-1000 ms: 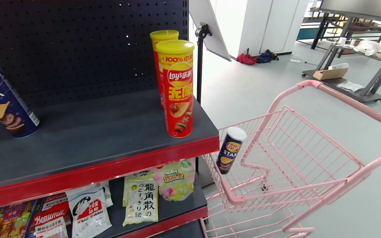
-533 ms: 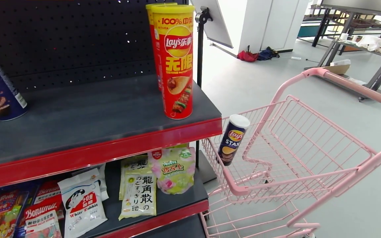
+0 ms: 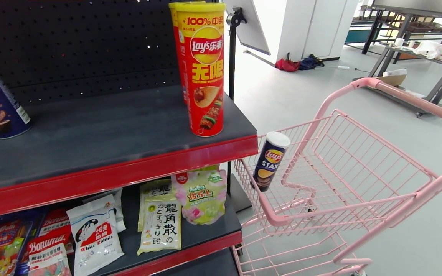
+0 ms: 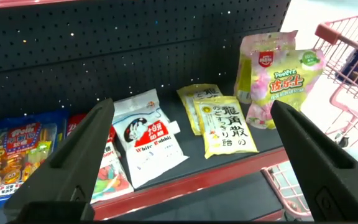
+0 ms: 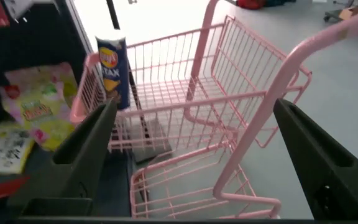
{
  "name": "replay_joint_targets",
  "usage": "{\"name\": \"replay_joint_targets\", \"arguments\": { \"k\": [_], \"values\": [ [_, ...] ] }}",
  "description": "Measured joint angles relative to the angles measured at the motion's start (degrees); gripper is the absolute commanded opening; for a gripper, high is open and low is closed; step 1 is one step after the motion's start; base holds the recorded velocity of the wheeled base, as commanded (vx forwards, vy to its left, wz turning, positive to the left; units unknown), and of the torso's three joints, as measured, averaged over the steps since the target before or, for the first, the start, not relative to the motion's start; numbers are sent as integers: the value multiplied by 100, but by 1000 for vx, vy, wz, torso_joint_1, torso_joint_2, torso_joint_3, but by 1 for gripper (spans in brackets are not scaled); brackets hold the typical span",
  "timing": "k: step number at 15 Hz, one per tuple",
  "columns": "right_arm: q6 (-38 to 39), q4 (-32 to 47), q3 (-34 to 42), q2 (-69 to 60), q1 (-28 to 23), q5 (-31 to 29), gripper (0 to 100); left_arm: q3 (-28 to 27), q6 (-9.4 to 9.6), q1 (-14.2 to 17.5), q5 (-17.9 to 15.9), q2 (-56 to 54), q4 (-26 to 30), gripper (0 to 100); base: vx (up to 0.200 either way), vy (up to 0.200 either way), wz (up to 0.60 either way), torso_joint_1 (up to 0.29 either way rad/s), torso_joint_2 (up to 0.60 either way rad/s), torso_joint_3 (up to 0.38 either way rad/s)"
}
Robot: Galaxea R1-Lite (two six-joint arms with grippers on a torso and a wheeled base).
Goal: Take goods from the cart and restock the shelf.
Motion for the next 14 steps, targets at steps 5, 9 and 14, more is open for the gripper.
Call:
{"name": "replay_joint_targets", "arguments": {
  "k": [5, 9, 14],
  "values": [
    [519, -1431, -1506, 3583, 597, 616, 100, 0, -2, 0, 0, 0, 2, 100, 0, 0, 0, 0, 0, 0],
    [657, -4156, -1636, 6822, 1039, 1208, 100, 0, 1, 0, 0, 0, 2, 100, 0, 0, 0, 0, 0, 0],
    [501, -6396, -1687, 9587, 1443, 2108, 100, 0, 17, 0, 0, 0, 2, 100, 0, 0, 0, 0, 0, 0]
  ]
}}
